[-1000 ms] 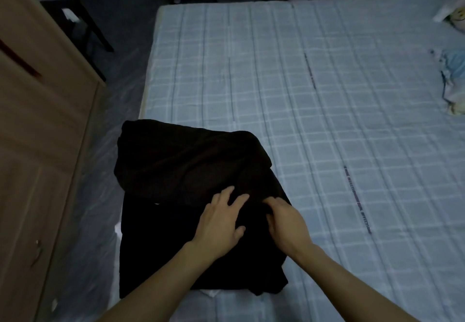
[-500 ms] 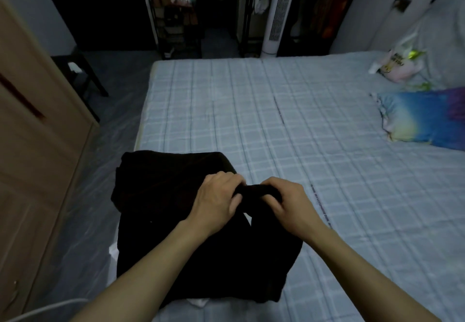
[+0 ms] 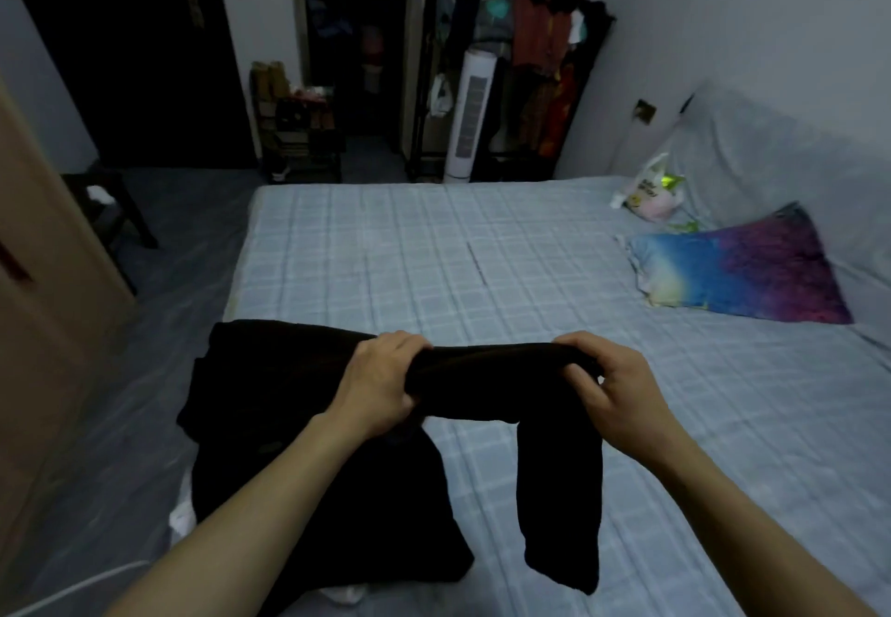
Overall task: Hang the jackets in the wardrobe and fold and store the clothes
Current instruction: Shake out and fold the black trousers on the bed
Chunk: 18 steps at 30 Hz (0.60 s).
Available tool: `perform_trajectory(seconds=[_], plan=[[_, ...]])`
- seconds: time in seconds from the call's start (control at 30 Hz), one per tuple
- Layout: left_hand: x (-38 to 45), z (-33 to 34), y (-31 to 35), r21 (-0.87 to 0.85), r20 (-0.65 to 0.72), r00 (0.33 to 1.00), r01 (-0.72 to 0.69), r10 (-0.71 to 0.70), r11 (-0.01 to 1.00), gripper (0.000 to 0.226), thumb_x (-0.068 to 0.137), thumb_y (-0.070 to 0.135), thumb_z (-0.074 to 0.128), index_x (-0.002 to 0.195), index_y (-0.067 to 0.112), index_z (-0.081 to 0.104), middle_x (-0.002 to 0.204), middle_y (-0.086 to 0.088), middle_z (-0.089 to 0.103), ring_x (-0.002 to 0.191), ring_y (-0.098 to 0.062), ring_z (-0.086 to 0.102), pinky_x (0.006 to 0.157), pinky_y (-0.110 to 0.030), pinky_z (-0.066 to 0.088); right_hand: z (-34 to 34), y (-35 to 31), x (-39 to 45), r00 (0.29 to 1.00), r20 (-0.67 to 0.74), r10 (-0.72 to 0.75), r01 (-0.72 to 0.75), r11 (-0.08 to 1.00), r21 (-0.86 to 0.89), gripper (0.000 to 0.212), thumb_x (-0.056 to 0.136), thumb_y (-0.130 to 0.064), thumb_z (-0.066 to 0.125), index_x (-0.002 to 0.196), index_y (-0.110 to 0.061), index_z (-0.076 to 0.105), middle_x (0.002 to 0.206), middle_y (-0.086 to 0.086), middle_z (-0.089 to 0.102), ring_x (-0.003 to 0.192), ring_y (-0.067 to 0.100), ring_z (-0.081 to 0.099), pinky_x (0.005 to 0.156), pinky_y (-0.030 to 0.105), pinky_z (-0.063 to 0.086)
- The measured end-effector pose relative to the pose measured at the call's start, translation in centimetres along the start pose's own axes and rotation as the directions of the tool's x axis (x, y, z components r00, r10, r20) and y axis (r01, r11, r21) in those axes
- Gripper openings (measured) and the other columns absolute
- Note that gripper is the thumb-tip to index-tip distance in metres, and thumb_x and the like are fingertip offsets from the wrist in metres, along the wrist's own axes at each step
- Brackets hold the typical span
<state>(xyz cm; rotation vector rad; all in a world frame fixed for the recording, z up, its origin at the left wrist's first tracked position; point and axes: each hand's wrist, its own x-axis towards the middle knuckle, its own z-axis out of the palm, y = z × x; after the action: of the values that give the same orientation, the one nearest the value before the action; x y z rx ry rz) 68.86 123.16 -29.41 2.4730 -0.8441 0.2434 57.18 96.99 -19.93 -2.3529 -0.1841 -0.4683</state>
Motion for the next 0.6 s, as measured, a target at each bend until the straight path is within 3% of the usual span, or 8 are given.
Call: perform_trajectory(seconds=[0.17, 0.27, 0.37, 0.5, 0.6], plan=[[-1.7, 0.1, -0.5, 0.143, 0.081, 0.991, 0.097, -0.109, 0.985, 0.045, 0.068, 0.02, 0.076, 0.112, 0.024, 0.065, 0.103, 0.004, 0.067, 0.093, -0.022, 0.064, 0.084, -0.036, 0.052, -4.8, 0.6, -3.3, 0.98, -0.176, 0.094, -0.106, 0.993, -0.06, 0.022, 0.082, -0.01, 0.056, 0.093, -0.025, 0.068, 0.087, -0.015, 0.069, 0.082, -0.002, 0.065, 0.074, 0.01, 0.044], [-2.3, -0.1, 0.7, 0.07, 0.065, 0.974, 0.212, -0.217, 0.975, 0.026, 0.078, 0.015, 0.066, 0.103, 0.021, 0.063, 0.097, 0.001, 0.063, 0.087, -0.026, 0.063, 0.075, -0.037, 0.051, -6.9, 1.9, -5.1, 0.971, -0.208, 0.122, -0.145, 0.985, -0.098, 0.025, 0.086, 0.003, 0.062, 0.092, -0.019, 0.07, 0.082, -0.01, 0.07, 0.08, 0.0, 0.064, 0.074, 0.014, 0.046], [-2.2, -0.2, 2.8, -0.004, -0.013, 0.97, 0.241, -0.241, 0.97, 0.02, 0.078, 0.008, 0.059, 0.095, 0.017, 0.062, 0.091, -0.003, 0.061, 0.081, -0.032, 0.061, 0.07, -0.04, 0.051, -8.1, 3.5, -6.4, 0.965, -0.222, 0.138, -0.17, 0.976, -0.135, 0.02, 0.085, -0.002, 0.062, 0.089, -0.021, 0.069, 0.079, -0.007, 0.07, 0.079, 0.0, 0.064, 0.072, 0.018, 0.046], [-0.8, -1.4, 6.4, -0.066, -0.152, 0.956, 0.242, -0.25, 0.968, 0.025, 0.077, 0.003, 0.057, 0.097, 0.016, 0.062, 0.091, -0.004, 0.061, 0.079, -0.03, 0.061, 0.071, -0.04, 0.05, -9.5, 6.4, -7.3, 0.95, -0.155, 0.27, -0.288, 0.951, -0.109, 0.028, 0.082, 0.004, 0.066, 0.087, -0.024, 0.068, 0.08, -0.009, 0.07, 0.079, -0.001, 0.064, 0.067, 0.011, 0.045], [0.9, -2.2, 10.3, -0.076, -0.212, 0.952, 0.209, -0.221, 0.975, 0.024, 0.075, 0.003, 0.058, 0.094, 0.017, 0.062, 0.088, -0.003, 0.062, 0.079, -0.028, 0.06, 0.072, -0.041, 0.05, -9.7, 8.3, -8.1, 0.95, -0.062, 0.306, -0.311, 0.947, -0.077, 0.046, 0.075, 0.008, 0.065, 0.092, -0.034, 0.063, 0.088, -0.013, 0.07, 0.087, -0.004, 0.063, 0.072, 0.015, 0.045]])
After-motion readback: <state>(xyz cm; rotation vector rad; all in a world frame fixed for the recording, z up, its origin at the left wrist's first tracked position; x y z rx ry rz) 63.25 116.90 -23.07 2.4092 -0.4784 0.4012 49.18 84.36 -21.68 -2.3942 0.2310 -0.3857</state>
